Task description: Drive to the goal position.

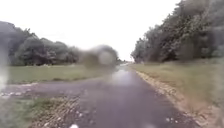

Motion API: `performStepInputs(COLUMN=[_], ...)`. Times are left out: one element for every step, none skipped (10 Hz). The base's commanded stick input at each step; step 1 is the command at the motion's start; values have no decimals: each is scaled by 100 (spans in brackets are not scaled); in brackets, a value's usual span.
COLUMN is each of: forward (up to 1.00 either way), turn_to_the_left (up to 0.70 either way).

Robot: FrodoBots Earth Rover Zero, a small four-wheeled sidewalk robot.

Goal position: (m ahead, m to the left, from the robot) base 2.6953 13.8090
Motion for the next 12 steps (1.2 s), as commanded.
performStepInputs(forward=[70, 70, 70, 70, 70, 70, 70, 70, 70, 70, 70, 70], turn_to_the_left=[7, 18, 31, 35, 35, 35, 35, 35, 35, 35, 35, 13])
